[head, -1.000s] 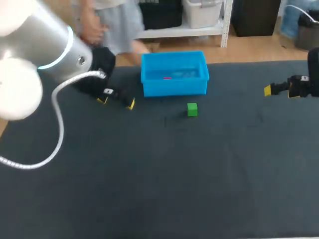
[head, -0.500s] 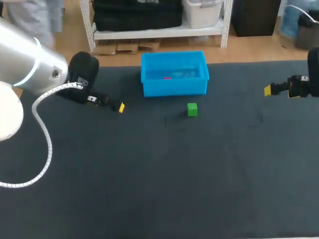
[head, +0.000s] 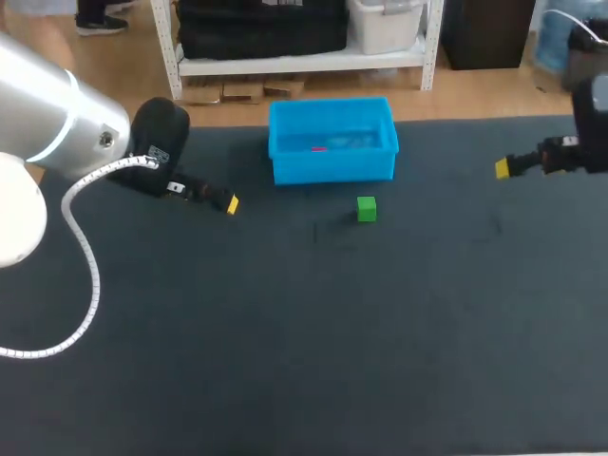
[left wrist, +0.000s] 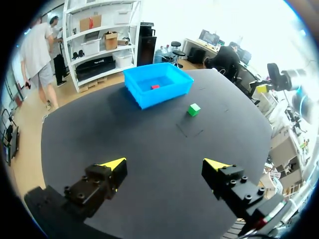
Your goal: Use the left arm to pick the red cube and place it into the blue plastic box first, then use the right arm to grasp the green cube and put it into the same blue plastic box after the first action is fully finished.
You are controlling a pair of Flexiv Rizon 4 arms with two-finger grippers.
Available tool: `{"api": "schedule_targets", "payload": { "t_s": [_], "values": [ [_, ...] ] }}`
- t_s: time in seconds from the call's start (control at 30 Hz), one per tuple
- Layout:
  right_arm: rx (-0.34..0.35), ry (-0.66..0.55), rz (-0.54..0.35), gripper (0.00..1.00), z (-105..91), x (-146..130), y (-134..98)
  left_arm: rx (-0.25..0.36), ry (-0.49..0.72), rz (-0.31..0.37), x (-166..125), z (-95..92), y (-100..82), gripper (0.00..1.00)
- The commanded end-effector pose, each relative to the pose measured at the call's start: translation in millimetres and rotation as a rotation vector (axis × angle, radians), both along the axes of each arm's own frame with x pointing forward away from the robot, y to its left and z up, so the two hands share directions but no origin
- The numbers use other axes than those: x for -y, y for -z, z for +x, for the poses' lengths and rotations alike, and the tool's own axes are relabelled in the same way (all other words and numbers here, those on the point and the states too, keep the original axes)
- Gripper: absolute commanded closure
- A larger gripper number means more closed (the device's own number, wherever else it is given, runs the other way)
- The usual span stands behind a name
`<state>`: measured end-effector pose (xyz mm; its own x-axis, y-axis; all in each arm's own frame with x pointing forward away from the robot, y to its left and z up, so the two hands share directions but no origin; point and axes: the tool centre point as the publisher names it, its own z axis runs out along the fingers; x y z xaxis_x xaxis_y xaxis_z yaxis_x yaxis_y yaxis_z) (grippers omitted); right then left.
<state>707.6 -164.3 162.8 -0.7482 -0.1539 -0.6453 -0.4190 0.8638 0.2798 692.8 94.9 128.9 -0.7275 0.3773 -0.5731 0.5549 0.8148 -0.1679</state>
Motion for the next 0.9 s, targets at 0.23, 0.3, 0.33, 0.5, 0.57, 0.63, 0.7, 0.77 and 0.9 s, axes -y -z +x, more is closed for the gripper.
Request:
{"api": "schedule_targets", "payload": {
  "t_s": [0.23, 0.3, 0.33, 0.5, 0.57, 0.63, 0.7, 0.77, 0.9],
  "values": [
    [-0.064, 0.093, -0.240, 0.00, 2.2, -61.9, -6.4, 0.001, 0.005, -0.005, -0.9, 1.1, 0.7, 0.00],
    [-0.081, 0.108, -0.243, 0.00, 2.3, -71.1, -4.6, 0.001, 0.005, -0.005, -0.9, 1.1, 0.7, 0.00],
    [-0.084, 0.126, -0.238, 0.00, 3.2, -74.7, -4.0, 0.001, 0.005, -0.005, -0.9, 1.1, 0.7, 0.00],
    [-0.159, 0.154, -0.150, 0.00, 5.5, -98.1, 7.1, 0.001, 0.005, -0.005, -0.9, 1.1, 0.7, 0.00],
    [-0.204, 0.143, -0.099, 0.00, 4.5, -110.2, 12.8, 0.001, 0.005, -0.005, -0.9, 1.1, 0.7, 0.00],
    [-0.227, 0.130, -0.076, 0.00, 3.4, -117.3, 15.5, 0.001, 0.005, -0.005, -0.9, 1.1, 0.7, 0.00],
    [-0.227, 0.130, -0.076, 0.00, 3.4, -117.3, 15.5, 0.001, 0.005, -0.005, -0.9, 1.1, 0.7, 0.00],
    [-0.227, 0.130, -0.076, 0.00, 3.4, -117.3, 15.5, 0.001, 0.005, -0.005, -0.9, 1.1, 0.7, 0.00],
    [-0.227, 0.130, -0.076, 0.00, 3.4, -117.3, 15.5, 0.001, 0.005, -0.005, -0.9, 1.1, 0.7, 0.00]
  ]
}}
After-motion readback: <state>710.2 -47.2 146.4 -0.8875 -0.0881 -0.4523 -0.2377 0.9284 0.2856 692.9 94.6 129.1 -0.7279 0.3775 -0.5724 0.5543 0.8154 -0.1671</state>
